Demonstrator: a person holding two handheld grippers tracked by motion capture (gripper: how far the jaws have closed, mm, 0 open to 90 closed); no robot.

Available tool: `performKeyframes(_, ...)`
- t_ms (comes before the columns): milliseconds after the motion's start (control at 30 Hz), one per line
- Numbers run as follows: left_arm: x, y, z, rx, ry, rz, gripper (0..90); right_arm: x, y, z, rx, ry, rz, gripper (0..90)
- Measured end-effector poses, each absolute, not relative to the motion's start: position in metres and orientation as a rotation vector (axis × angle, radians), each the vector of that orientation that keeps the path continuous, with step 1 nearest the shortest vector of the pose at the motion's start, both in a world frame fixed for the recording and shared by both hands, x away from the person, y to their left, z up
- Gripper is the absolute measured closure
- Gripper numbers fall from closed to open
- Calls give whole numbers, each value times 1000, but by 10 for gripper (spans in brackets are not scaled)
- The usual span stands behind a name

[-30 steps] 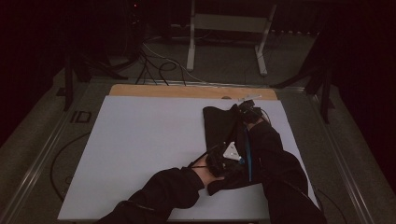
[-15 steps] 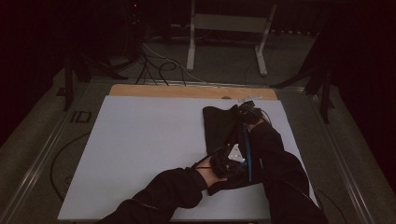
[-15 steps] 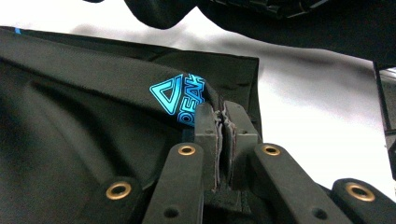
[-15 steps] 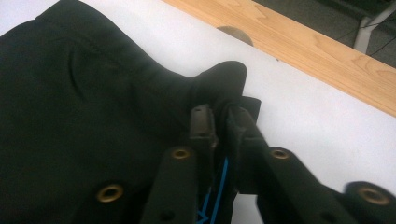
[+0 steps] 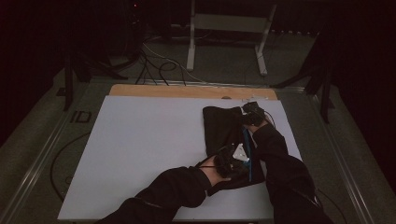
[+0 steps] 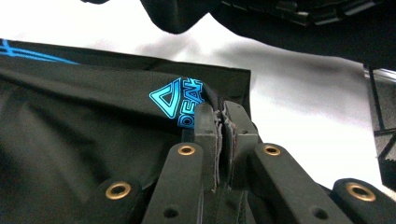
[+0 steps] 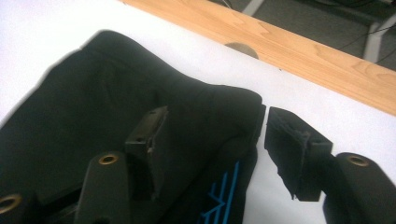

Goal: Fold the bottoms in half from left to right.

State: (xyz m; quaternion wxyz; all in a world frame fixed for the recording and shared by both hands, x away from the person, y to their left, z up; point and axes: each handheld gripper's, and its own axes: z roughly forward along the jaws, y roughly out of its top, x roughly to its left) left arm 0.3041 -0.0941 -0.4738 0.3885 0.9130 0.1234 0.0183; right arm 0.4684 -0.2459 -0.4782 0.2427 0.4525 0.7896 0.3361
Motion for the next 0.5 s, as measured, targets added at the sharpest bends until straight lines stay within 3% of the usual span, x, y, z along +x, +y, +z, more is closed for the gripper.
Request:
performKeyframes(267,304,-108,-472,2330,307,43,859,459,-258,-468,1255,2132,998,275)
performKeyframes(400,304,-116,-473,2339,302,42,859,455,-264,-466,1233,2147,1041,156)
performKeyframes(500,304,-123,-474,2352,293,38,859,452,-267,-465,1222,2148,1061,139)
